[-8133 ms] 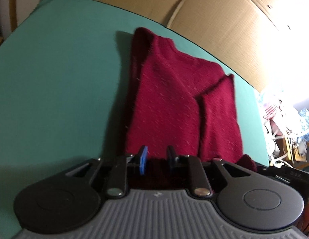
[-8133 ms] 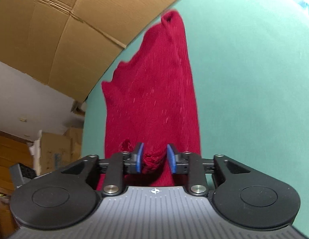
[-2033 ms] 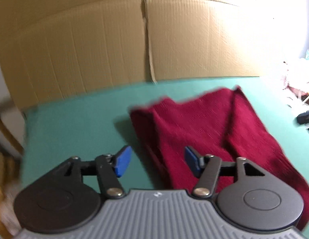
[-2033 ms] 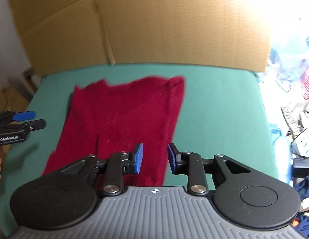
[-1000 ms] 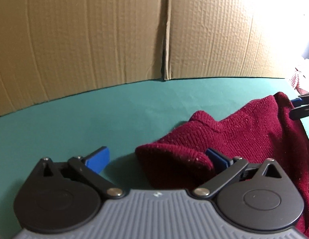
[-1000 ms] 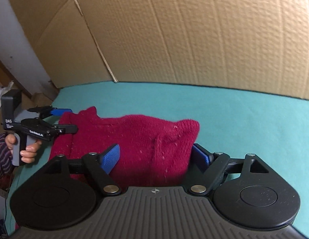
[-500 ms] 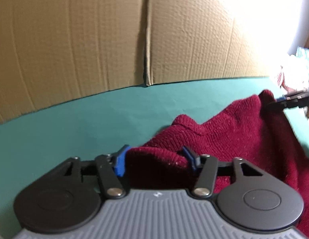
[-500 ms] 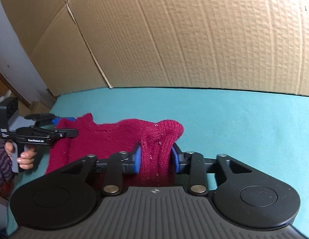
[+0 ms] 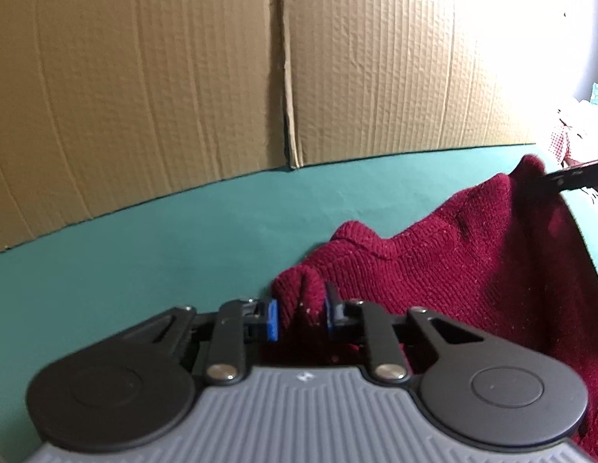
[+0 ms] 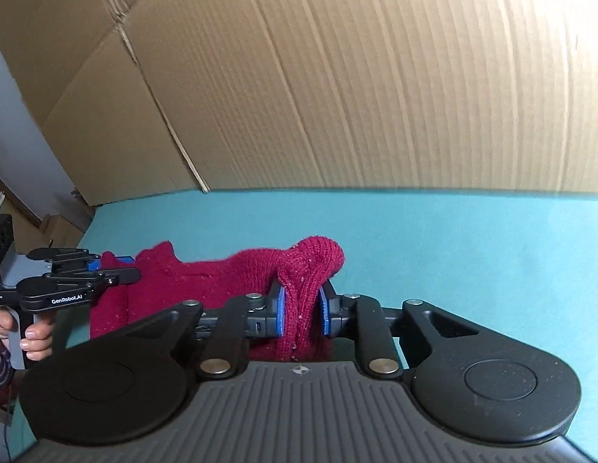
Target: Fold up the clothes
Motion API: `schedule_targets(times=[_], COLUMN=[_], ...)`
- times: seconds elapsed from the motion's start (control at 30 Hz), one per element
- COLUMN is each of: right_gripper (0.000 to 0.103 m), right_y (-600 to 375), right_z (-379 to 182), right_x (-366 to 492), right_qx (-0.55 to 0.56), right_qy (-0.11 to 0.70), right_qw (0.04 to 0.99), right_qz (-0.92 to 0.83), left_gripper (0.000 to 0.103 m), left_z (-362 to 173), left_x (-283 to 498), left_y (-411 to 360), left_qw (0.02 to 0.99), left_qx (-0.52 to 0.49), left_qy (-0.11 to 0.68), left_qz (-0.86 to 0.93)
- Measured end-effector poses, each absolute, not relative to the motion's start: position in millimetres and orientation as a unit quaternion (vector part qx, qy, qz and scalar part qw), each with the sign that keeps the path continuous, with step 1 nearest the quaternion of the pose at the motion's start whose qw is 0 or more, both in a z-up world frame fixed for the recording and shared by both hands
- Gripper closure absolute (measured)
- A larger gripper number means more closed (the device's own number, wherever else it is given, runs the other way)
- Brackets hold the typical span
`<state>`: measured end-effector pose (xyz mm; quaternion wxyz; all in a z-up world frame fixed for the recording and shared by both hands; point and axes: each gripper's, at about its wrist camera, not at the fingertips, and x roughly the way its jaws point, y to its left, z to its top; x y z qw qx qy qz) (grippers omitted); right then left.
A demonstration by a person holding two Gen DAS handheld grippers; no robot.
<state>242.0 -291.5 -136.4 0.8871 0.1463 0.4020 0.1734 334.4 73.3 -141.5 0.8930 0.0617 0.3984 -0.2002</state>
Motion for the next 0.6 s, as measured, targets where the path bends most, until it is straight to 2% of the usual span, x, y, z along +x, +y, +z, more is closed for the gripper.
schedule_targets(times=[0.3,0.6], right_gripper=[0.085,0.085], right_y=[-298,-286], right_z=[-87,-43], right_x=[210,153], right_qx=[0.142,0.126], right_qy=[0.353,0.316], right_qw=[0.905,0.916], right_qz=[0.188,0.212], left_gripper=[0.086,0.085], left_z=[-86,-46], left_x=[299,225], left_y=[82,96], left_qw=[0.912,0.92], left_qx=[0.055,0.055], left_qy=[0.34,0.288], left_qz=[-0.222,-0.259])
